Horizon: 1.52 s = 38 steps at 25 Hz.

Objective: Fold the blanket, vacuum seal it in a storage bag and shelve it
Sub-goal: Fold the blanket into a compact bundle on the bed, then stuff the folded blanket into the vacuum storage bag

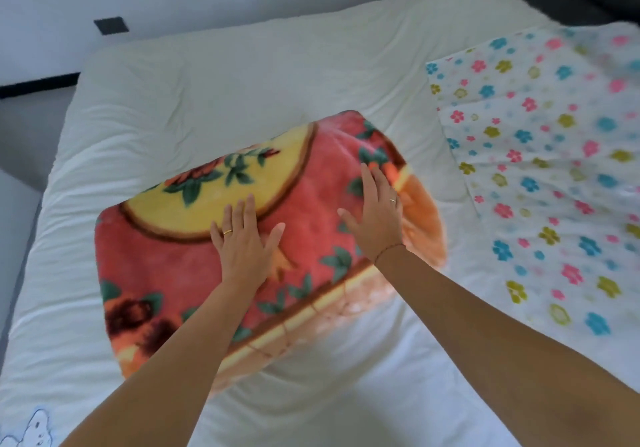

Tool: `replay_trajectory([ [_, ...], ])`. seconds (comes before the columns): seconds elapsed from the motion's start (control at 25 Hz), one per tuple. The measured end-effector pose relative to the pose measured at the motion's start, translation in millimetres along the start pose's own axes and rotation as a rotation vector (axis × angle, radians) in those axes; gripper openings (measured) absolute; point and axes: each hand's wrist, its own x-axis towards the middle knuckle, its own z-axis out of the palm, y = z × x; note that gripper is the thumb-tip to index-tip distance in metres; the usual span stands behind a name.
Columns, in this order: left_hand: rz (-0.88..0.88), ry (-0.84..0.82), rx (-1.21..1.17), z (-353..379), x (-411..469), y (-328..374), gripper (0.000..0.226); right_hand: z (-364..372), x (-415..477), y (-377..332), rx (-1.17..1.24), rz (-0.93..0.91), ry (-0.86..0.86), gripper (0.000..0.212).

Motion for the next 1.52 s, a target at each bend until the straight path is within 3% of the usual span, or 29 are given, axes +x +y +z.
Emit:
replay_trajectory([
  [0.16, 0.239, -0.035, 0.027, 9, -15, 75, 0.070, -48, -33, 67, 0.058, 0.115, -0.030, 0.079],
  [0.48, 0.574, -0.242, 0.067, 73, -87, 237, 0.060, -120, -119, 264, -0.083, 0.372, -0.096, 0.065],
  [0.68, 0.682, -0.299, 0.129, 137, -125, 354, 0.061, -165, -163, 404, -0.125, 0.493, -0.167, 0.064],
  [0.96, 0.706, -0.540, 0.090, 245, -194, 489, 0.053, -195, -209, 567, -0.208, 0.566, -0.307, 0.058],
  [1.16, 0.684, -0.585, 0.091, 308, -206, 530, 0.059, -174, -202, 628, -0.318, 0.474, -0.412, 0.071],
  [1.28, 0.687, -0.649, 0.085, 341, -215, 545, 0.076, -155, -192, 657, -0.378, 0.310, -0.382, 0.085],
  [1.4, 0.740, -0.636, 0.094, 362, -226, 549, 0.079, -148, -186, 683, -0.398, 0.166, -0.301, 0.072],
  [1.52, 0.772, -0.545, 0.103, 371, -226, 547, 0.061, -151, -181, 697, -0.269, 0.144, -0.243, 0.056],
])
